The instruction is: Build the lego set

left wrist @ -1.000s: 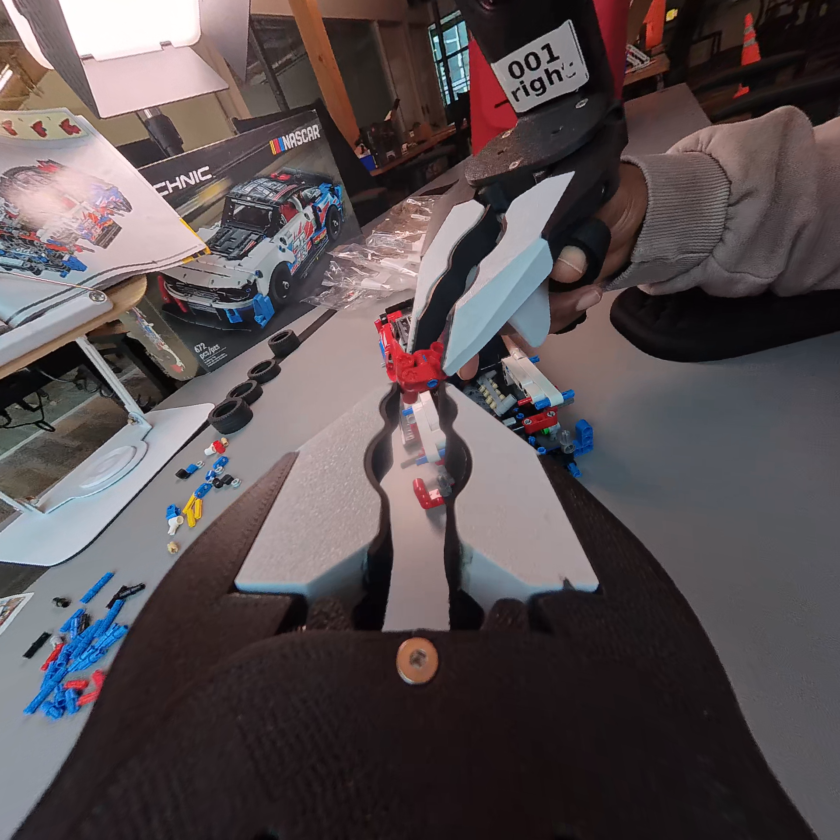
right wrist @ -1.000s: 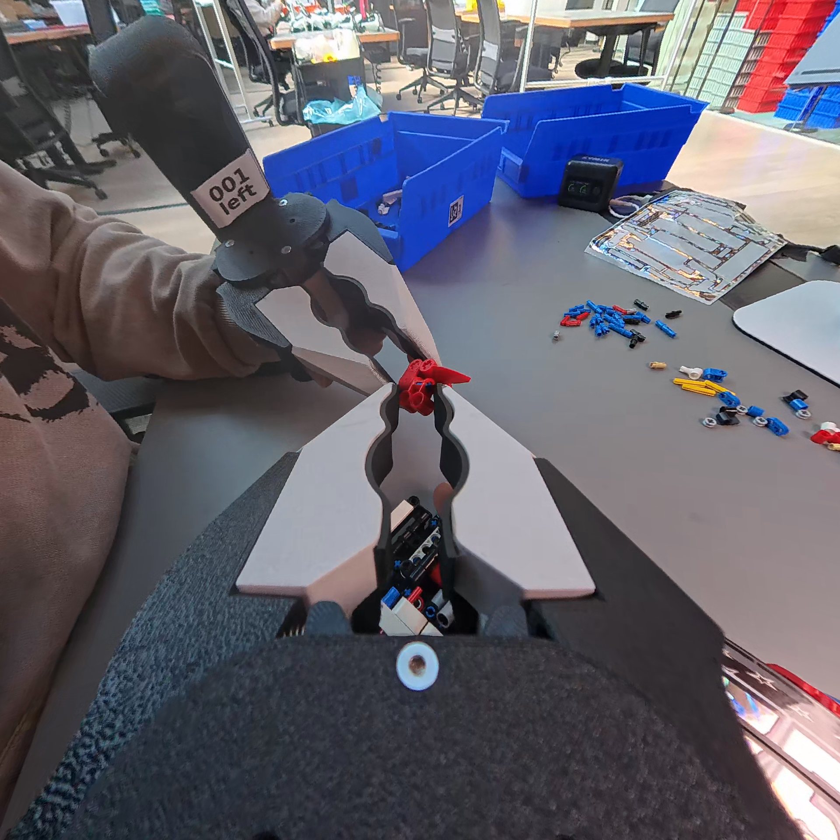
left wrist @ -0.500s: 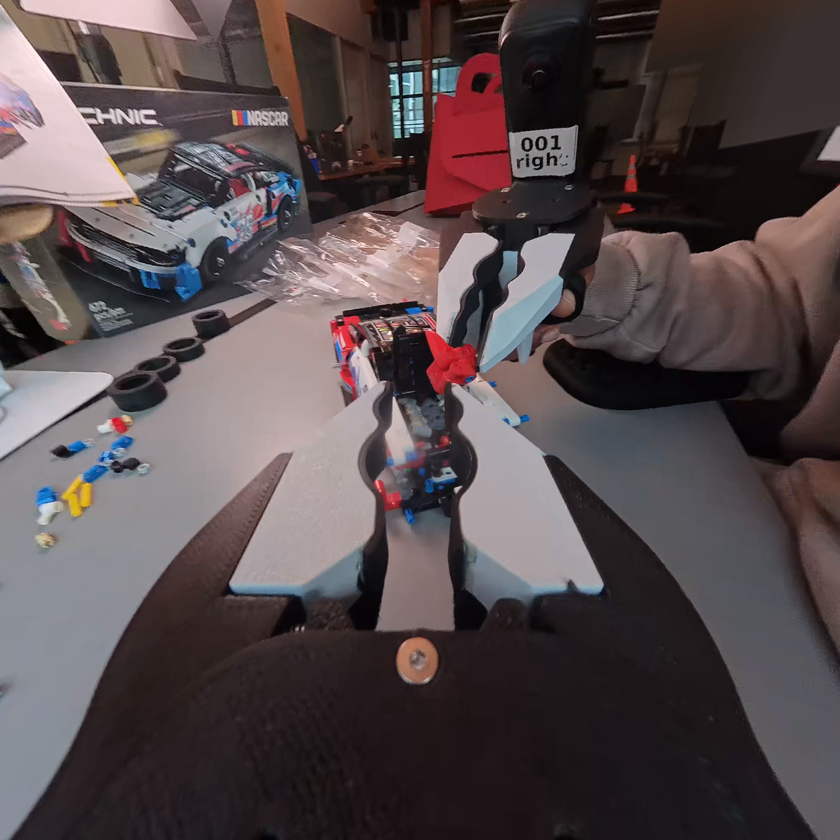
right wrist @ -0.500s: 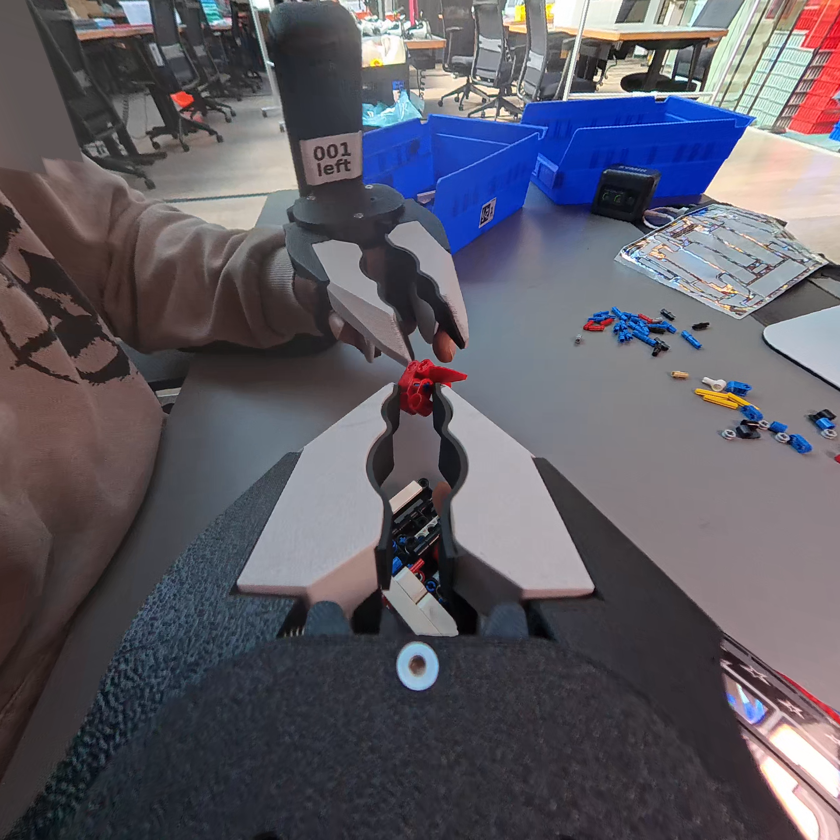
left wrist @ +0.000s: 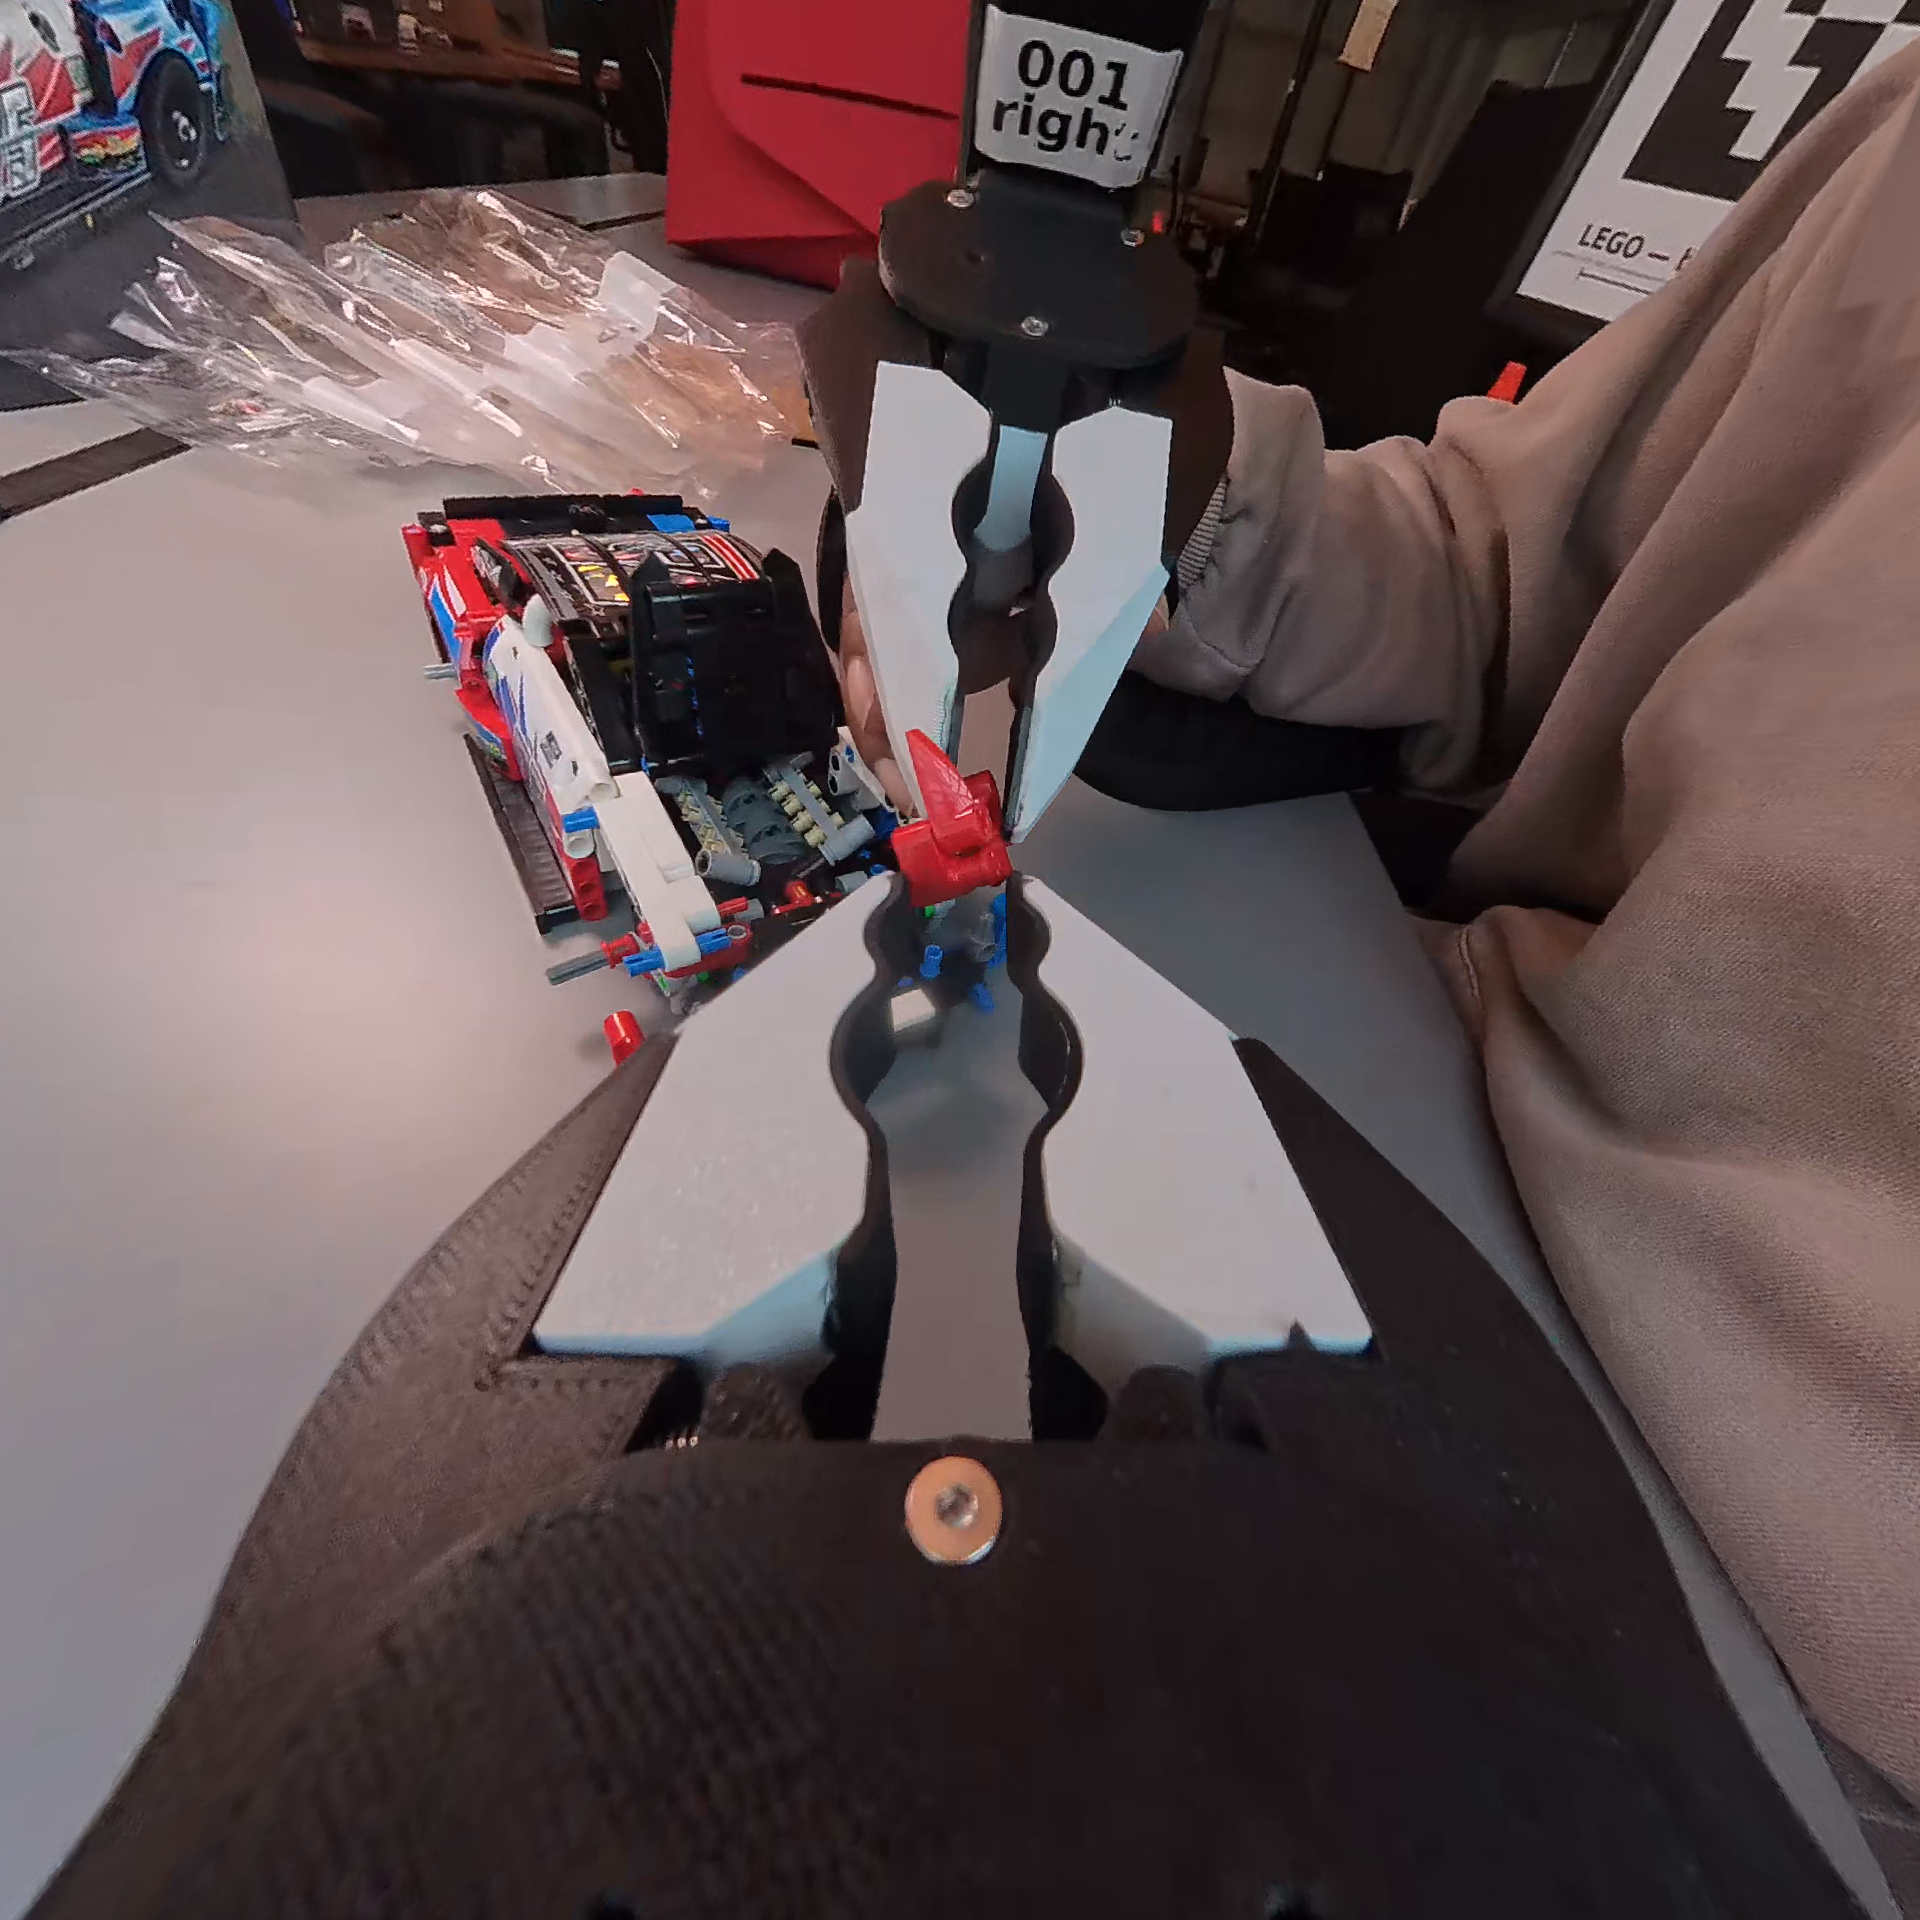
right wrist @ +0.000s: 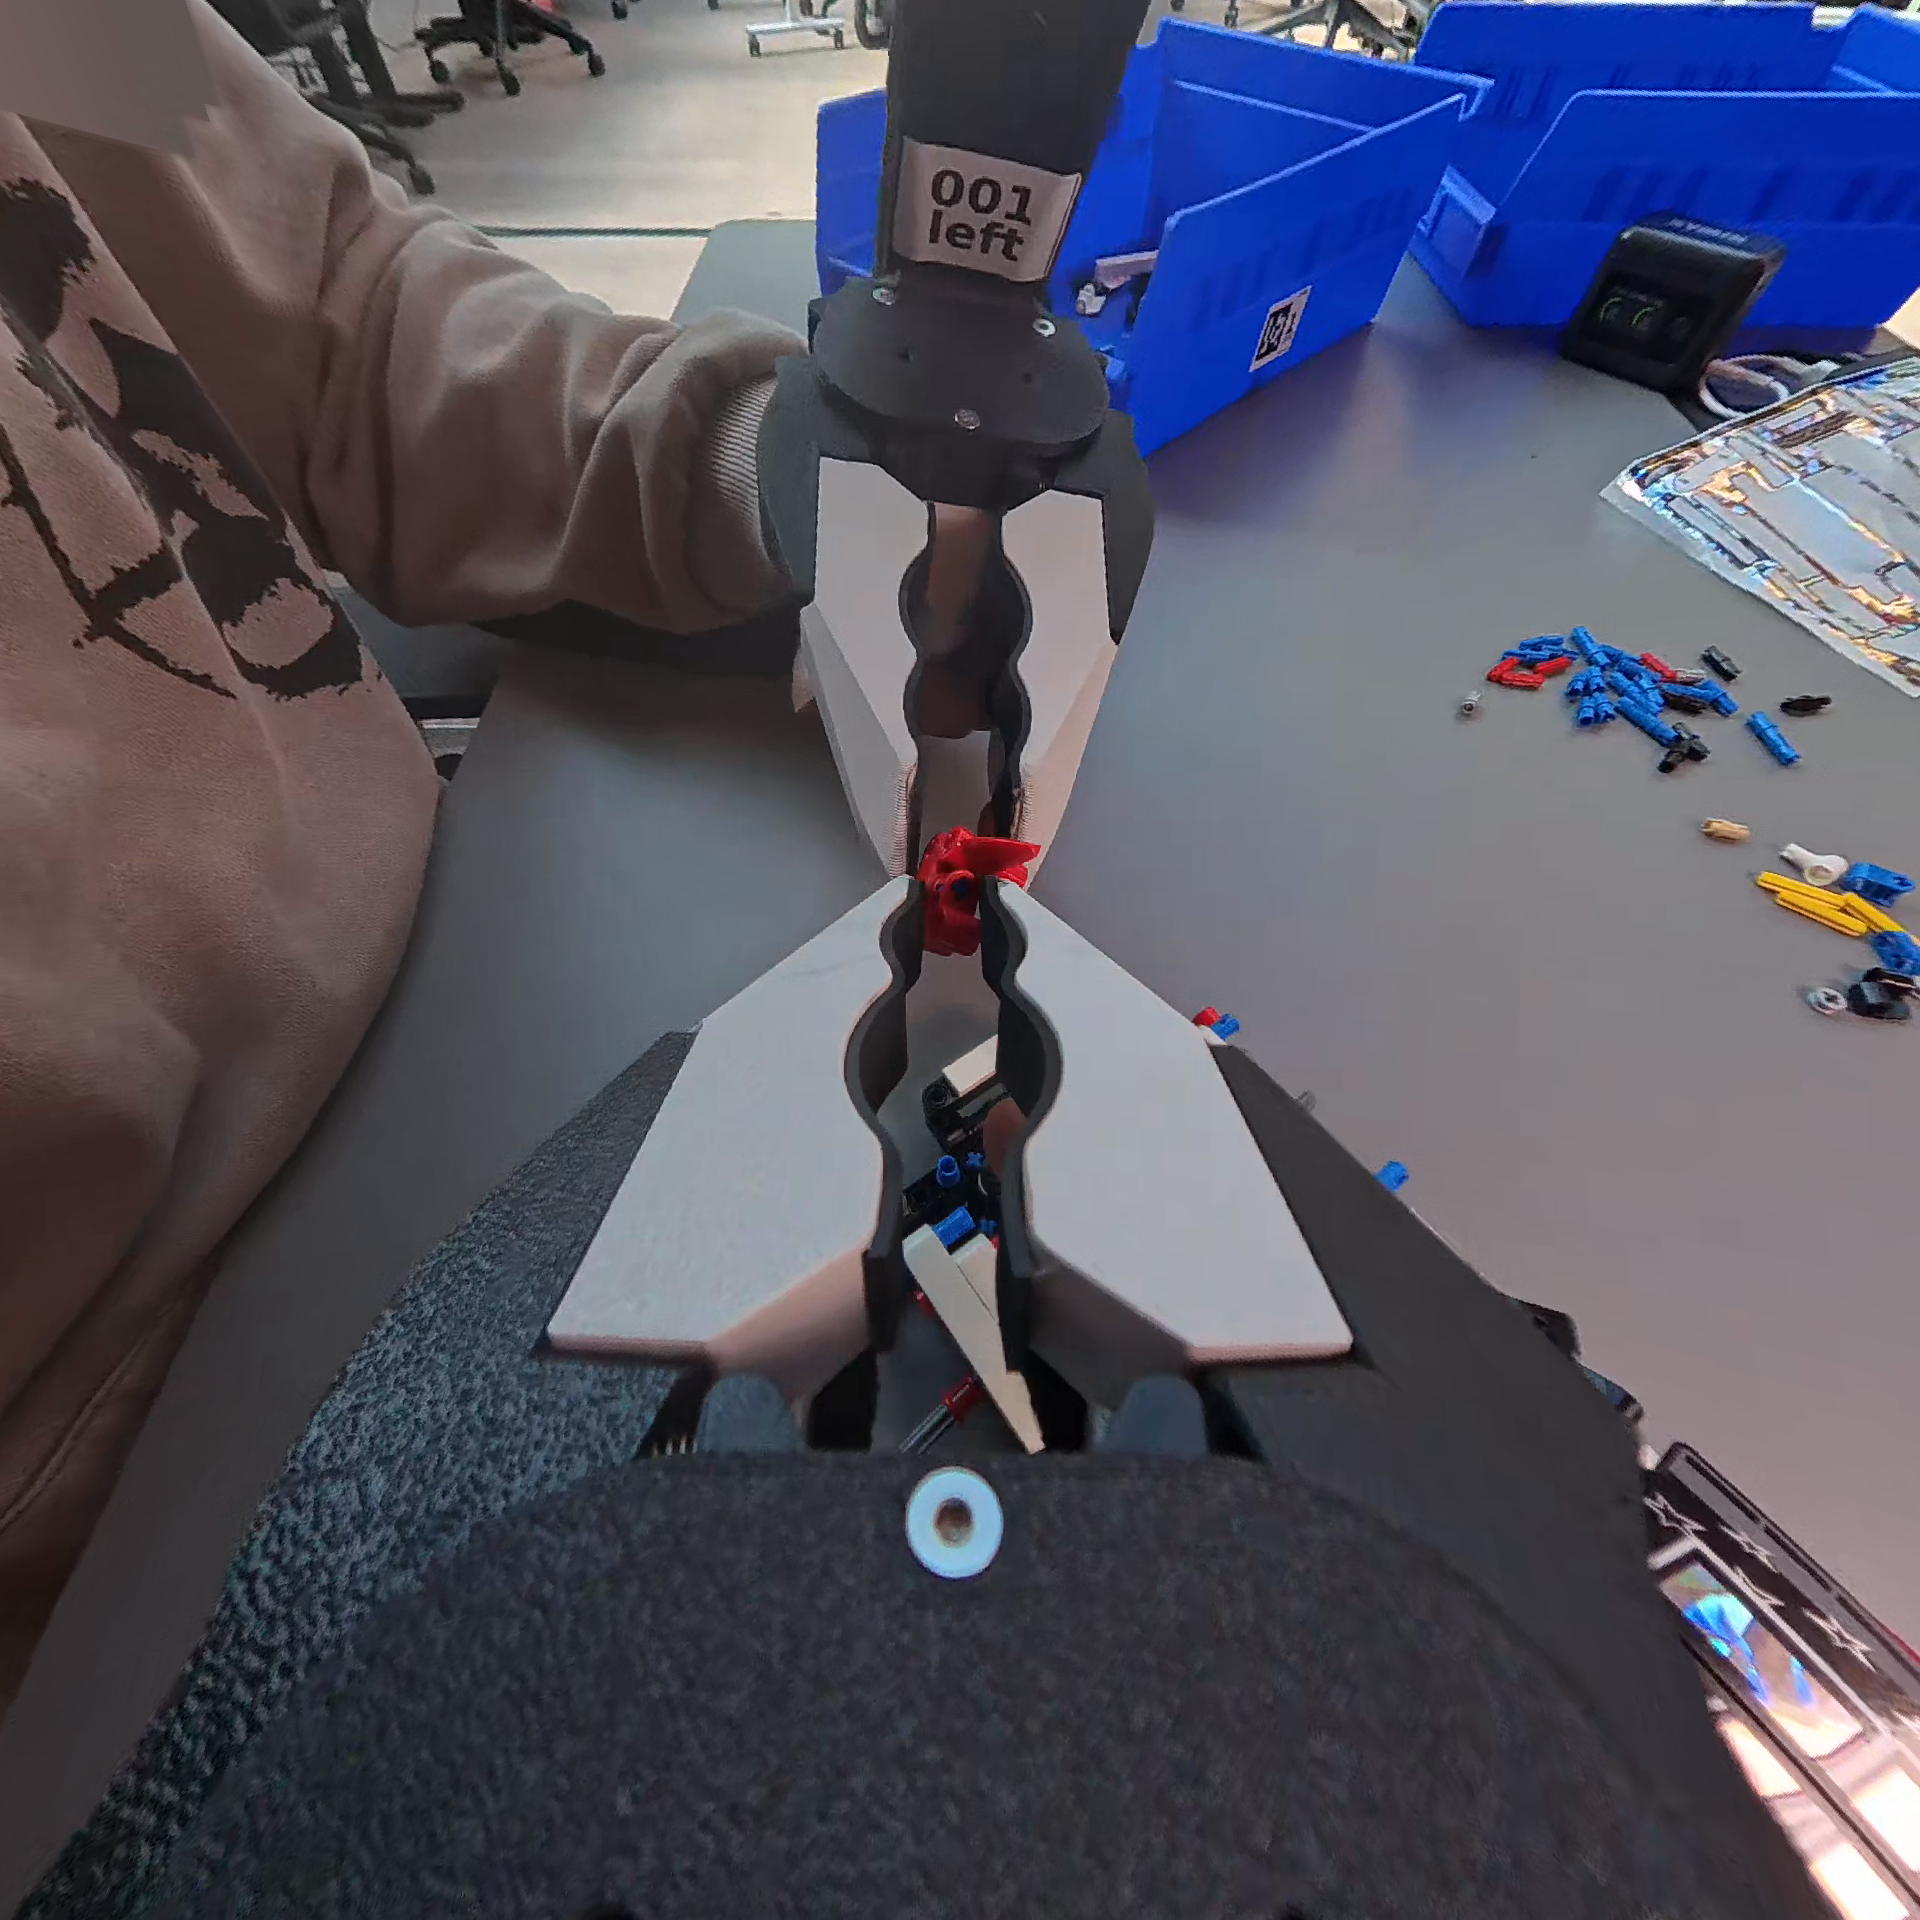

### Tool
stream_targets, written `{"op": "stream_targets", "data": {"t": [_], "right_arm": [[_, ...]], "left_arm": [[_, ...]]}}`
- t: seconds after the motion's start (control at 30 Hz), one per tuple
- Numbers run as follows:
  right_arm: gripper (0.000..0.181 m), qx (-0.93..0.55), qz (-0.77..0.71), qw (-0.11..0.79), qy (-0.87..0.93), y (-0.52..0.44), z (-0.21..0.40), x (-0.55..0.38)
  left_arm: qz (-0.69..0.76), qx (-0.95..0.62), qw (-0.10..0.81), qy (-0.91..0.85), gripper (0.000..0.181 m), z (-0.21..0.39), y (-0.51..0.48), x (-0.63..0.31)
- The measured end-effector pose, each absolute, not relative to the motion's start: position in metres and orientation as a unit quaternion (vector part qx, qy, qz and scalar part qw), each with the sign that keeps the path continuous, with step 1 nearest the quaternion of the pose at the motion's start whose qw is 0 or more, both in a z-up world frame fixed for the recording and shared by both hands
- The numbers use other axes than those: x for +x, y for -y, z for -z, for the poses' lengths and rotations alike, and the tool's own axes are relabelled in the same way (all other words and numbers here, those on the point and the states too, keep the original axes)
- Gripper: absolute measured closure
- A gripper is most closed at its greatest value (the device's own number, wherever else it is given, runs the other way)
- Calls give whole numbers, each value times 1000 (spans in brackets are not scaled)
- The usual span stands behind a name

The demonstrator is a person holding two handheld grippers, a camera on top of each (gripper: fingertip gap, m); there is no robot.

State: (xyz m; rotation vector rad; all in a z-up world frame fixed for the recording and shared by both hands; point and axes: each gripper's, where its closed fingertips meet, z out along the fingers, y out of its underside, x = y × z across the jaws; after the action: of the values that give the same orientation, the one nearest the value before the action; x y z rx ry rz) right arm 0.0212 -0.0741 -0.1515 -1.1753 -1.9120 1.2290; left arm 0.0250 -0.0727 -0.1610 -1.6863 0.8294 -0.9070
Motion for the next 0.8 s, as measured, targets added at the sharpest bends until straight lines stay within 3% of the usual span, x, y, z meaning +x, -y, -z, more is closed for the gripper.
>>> {"op": "stream_targets", "data": {"t": [0.3, 0.43, 0.8], "right_arm": [[163, -455, -389, 392, 698, 46, 142, 13], [160, -442, -305, 449, 714, 39, 143, 6], [178, -437, -345, 444, 702, 42, 141, 5]], "left_arm": [[447, -721, 495, -188, 168, 153, 48, 5], [475, -709, 497, -155, 178, 147, 46, 0], [372, -732, 515, -245, 181, 161, 51, 11]]}}
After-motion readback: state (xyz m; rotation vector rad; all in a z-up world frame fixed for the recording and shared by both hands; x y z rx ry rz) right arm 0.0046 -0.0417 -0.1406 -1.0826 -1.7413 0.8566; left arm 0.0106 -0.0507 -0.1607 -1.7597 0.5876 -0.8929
